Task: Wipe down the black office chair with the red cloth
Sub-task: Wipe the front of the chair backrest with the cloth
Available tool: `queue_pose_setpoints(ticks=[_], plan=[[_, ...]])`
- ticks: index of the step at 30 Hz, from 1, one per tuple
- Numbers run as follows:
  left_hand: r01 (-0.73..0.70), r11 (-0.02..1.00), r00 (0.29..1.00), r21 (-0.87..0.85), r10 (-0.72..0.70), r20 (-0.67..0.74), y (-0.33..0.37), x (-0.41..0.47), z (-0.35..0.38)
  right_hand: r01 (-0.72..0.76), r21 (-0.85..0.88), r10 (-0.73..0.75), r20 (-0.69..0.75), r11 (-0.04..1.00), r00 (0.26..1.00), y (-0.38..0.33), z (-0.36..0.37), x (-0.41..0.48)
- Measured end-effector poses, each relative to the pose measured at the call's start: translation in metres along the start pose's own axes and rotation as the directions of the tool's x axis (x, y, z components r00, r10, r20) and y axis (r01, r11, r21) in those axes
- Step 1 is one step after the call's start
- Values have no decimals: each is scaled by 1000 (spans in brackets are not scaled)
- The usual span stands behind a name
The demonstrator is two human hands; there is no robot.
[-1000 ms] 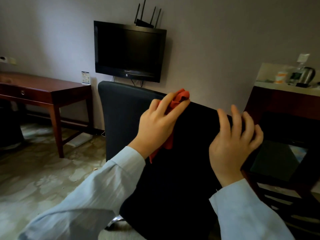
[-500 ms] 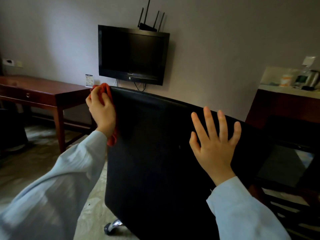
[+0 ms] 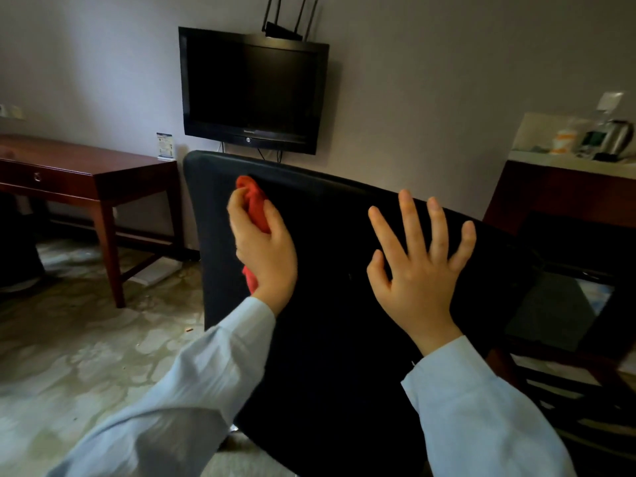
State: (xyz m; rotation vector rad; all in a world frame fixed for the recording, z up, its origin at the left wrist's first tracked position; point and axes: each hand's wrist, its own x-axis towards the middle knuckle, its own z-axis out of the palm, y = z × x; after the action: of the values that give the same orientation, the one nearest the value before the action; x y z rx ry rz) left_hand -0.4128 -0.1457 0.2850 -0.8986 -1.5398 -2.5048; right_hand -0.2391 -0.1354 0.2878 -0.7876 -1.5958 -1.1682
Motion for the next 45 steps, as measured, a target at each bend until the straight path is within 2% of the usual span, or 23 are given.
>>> queue_pose_setpoints(ticks=[4,6,8,10,12,14,16,18,21,23,27,30,35,38,40,42,45], plan=[[-159,982,973,-102,173,154,16,-58,7,30,16,-30,27,999,999,2,-4,0],[-271,948,900,-169,312,304,20,-87,10,46,71,-48,27,996,998,6,-8,-1],[-318,923,827,-218,383,413,20,-105,11,66,133,-71,35,989,997,15,-15,-6],[-331,910,846,-248,403,349,20,-108,10,53,129,-58,30,990,998,28,-22,-16],[-312,917,919,-247,358,167,20,-98,5,-11,98,10,11,995,1000,40,-28,-27],[-237,948,971,-211,237,-24,18,-75,-1,-97,88,96,12,991,995,49,-32,-34],[-98,974,982,-204,61,-180,15,-45,-5,-172,91,169,30,981,985,55,-35,-37],[42,977,963,-207,-95,-253,16,-19,-10,-236,166,225,82,957,971,59,-39,-41],[178,977,966,-121,-197,-169,13,1,-3,-378,449,317,207,810,925,63,-45,-43],[234,971,966,-47,-238,-103,15,0,3,-457,557,359,282,694,889,63,-50,-42],[216,976,975,14,-215,-58,25,-25,8,-429,564,355,242,705,903,60,-52,-36],[183,983,982,7,-183,-44,33,-49,11,-450,561,360,271,695,893,54,-52,-34],[74,996,997,-43,-74,-15,46,-88,21,-477,602,345,329,641,879,46,-55,-34],[-68,995,997,-79,70,26,52,-110,21,-501,657,333,374,563,865,43,-59,-34],[-193,975,973,-110,204,110,53,-131,23,-523,700,322,414,485,852,42,-65,-33],[-337,928,902,-160,367,228,51,-153,26,-516,732,301,420,445,856,44,-69,-34],[-572,794,709,-206,604,363,36,-170,26,-559,768,285,486,313,826,51,-73,-34]])
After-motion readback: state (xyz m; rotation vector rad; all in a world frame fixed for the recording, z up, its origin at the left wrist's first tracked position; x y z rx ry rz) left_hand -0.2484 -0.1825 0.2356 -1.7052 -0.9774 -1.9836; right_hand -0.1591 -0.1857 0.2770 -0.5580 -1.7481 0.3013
